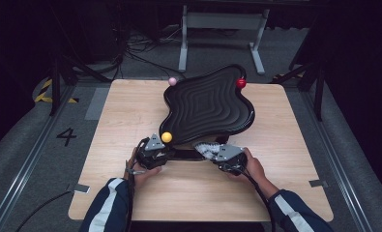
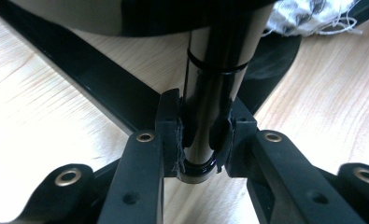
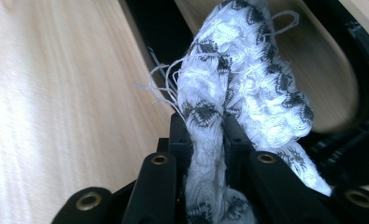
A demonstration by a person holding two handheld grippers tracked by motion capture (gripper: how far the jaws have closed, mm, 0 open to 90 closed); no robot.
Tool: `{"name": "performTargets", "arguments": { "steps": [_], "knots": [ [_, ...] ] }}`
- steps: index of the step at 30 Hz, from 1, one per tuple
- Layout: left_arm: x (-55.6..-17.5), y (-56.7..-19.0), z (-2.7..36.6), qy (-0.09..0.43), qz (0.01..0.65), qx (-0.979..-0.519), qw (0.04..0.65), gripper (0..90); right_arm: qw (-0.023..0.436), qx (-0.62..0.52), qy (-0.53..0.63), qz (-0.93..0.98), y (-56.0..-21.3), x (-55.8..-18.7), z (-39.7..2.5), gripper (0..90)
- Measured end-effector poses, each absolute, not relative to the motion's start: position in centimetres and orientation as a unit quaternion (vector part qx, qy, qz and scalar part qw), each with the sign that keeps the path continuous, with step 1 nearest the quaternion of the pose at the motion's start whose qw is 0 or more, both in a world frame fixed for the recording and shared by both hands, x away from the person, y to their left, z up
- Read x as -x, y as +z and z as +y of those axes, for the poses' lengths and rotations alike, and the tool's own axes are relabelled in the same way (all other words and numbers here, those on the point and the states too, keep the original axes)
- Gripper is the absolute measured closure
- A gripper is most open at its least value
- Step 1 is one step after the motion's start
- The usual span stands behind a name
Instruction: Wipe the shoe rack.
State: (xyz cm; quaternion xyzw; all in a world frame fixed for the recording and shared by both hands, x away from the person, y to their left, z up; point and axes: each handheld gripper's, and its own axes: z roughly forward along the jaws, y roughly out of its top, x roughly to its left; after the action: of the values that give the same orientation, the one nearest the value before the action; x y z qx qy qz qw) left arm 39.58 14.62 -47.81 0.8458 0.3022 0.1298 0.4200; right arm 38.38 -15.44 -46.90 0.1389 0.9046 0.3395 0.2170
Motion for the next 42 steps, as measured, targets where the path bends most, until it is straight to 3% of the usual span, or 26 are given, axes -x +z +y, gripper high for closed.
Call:
{"name": "performTargets", "arguments": {
  "steps": [23,42],
  "knots": [
    [-38.0,-47.8,12.2,0.115,0.272,-0.856,0.425,73.3,0.209,-0.076,0.338,0.915,-47.5,-36.2,-10.9,78.6],
    [-38.2,-47.8,12.4,0.11,0.275,-0.854,0.428,73.3,0.237,-0.104,0.301,0.918,-46.9,-38.2,-14.4,80.0]
  ]
}}
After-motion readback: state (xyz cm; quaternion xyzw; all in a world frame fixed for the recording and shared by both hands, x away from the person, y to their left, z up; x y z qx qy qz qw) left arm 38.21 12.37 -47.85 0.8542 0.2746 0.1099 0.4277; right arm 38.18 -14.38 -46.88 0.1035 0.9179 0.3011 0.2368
